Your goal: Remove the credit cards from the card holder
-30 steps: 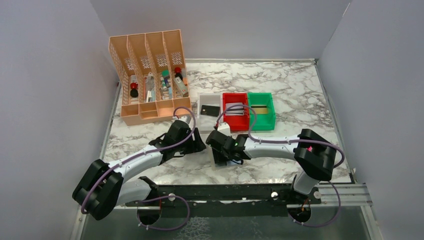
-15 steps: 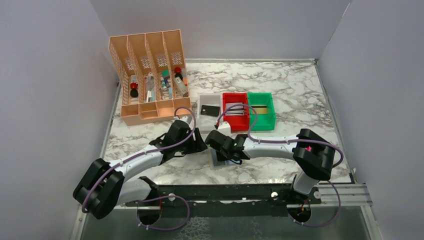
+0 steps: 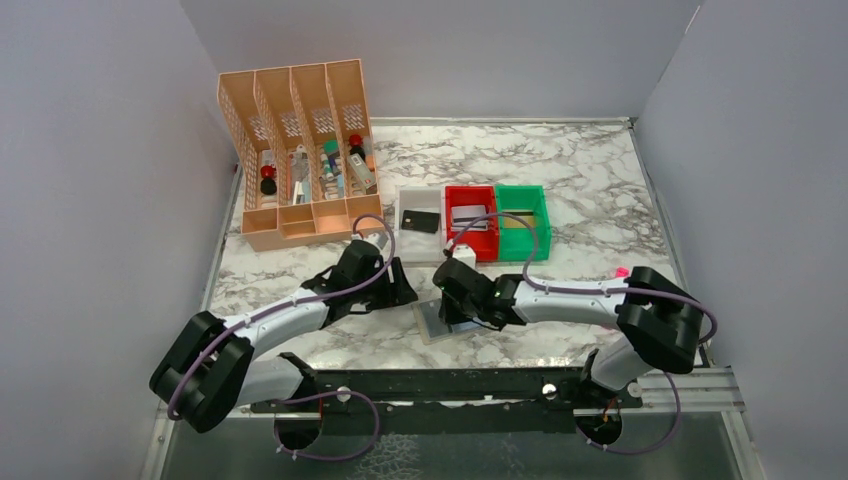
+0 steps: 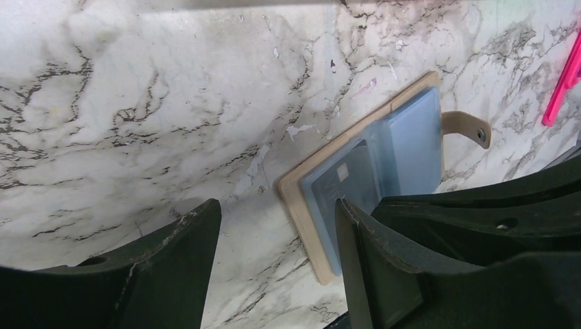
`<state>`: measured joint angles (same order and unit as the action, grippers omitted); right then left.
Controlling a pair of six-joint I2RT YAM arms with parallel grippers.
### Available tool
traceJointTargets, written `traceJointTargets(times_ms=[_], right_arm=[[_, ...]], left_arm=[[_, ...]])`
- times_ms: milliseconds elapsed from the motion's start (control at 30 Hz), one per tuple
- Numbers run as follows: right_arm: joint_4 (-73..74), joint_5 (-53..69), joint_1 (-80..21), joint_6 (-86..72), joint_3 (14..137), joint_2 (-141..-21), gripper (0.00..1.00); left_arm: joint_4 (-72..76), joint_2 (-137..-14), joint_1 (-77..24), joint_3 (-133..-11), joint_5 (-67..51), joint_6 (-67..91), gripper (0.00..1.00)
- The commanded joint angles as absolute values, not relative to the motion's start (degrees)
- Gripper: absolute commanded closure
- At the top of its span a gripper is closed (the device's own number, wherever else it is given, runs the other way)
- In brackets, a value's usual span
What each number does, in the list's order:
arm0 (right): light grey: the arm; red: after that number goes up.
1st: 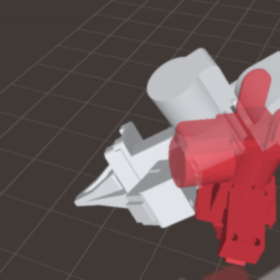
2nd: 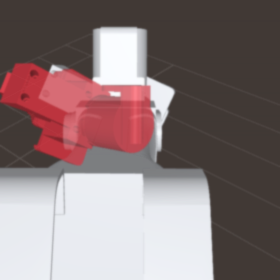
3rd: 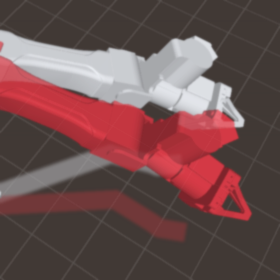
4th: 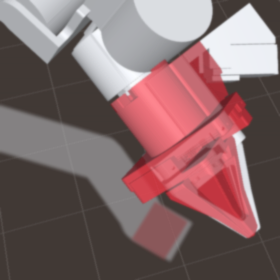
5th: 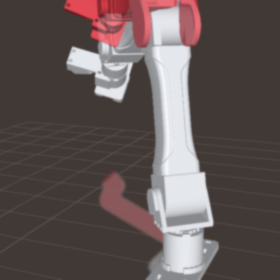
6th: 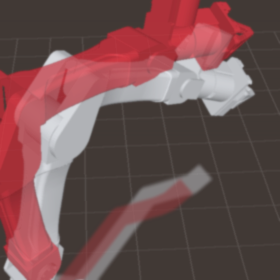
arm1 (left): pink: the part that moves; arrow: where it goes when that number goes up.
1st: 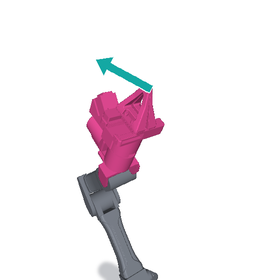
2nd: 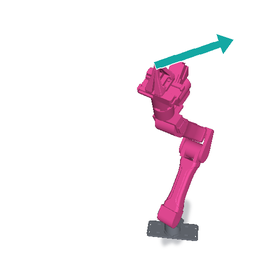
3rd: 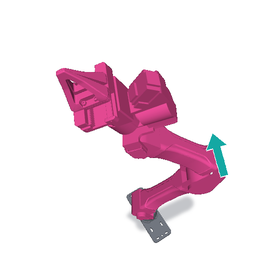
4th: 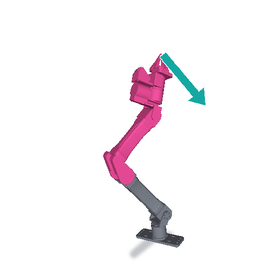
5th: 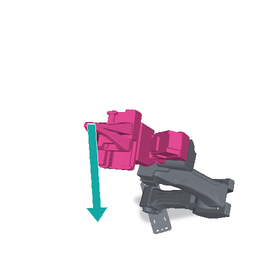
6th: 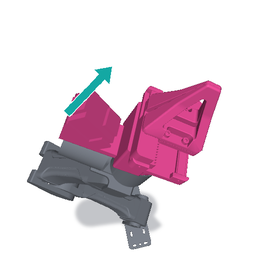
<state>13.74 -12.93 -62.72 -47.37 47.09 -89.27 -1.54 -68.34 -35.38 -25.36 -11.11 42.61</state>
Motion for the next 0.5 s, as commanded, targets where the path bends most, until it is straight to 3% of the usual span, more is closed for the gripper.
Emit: traceJointTargets(times_ms=[0, 267, 467], right_arm=[[8.19, -8.88, -60.85, -48.13, 44.69, -85.36, 0.99], [8.88, -9.12, -59.76, -47.49, 43.39, -84.40, 0.99], [12.76, -8.05, -59.77, -44.66, 46.24, -86.72, 0.79]], left_arm=[[0.82, -69.81, -35.94, -24.90, -13.94, 42.17, 0.35], [3.03, -70.89, -36.97, -23.91, -14.96, 43.61, 0.36], [4.97, -70.76, -37.44, -22.39, -14.47, 45.78, 0.40]])
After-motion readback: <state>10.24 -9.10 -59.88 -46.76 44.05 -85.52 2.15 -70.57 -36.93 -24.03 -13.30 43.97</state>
